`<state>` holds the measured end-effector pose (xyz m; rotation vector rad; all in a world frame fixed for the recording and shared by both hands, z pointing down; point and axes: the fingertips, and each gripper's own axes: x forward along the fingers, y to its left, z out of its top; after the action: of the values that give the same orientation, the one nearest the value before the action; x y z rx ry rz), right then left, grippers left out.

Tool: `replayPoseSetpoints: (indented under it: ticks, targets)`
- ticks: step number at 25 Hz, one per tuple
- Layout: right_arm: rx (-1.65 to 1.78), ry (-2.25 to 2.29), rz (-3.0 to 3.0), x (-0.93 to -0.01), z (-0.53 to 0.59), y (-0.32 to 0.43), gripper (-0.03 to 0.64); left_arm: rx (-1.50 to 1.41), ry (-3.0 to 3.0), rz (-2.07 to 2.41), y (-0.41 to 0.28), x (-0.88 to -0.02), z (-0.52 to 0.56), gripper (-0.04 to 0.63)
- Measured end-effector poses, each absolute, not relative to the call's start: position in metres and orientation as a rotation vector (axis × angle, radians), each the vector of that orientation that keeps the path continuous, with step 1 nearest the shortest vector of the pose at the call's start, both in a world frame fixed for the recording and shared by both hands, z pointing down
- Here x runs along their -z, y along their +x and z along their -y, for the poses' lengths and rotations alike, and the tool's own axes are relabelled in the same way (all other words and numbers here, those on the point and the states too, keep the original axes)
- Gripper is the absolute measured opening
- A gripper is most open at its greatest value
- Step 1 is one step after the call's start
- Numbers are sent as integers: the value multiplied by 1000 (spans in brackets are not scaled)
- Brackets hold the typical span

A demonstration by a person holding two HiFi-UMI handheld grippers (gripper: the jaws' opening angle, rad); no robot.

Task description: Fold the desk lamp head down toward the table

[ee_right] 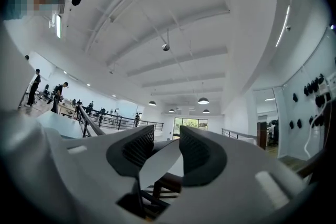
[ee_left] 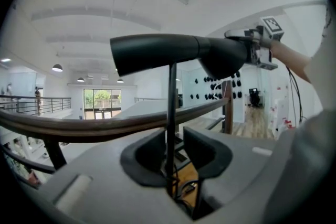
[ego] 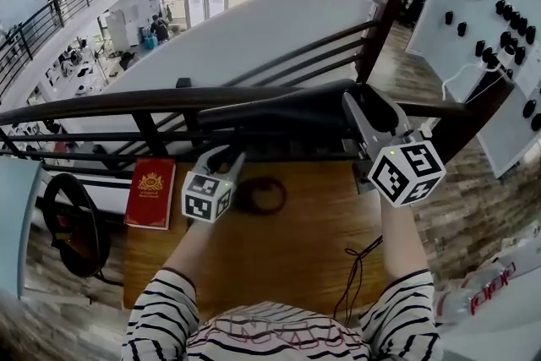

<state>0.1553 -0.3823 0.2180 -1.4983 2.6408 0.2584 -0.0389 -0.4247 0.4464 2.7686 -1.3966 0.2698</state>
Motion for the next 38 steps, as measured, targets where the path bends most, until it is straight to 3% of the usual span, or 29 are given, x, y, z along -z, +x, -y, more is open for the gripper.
replayPoseSetpoints:
  ticks: [8,36,38]
  targets:
    - [-185,-1524,-2589,-239,383,163,140,-271,2767,1403,-44,-449,429,52]
    - [328,-1490,-2461,-389,396,176,146,-273,2771,1392,-39,-450,432,51]
    - [335,-1480,-2479,-396,396,170,96,-268,2772,1393,-38,-449,433,51]
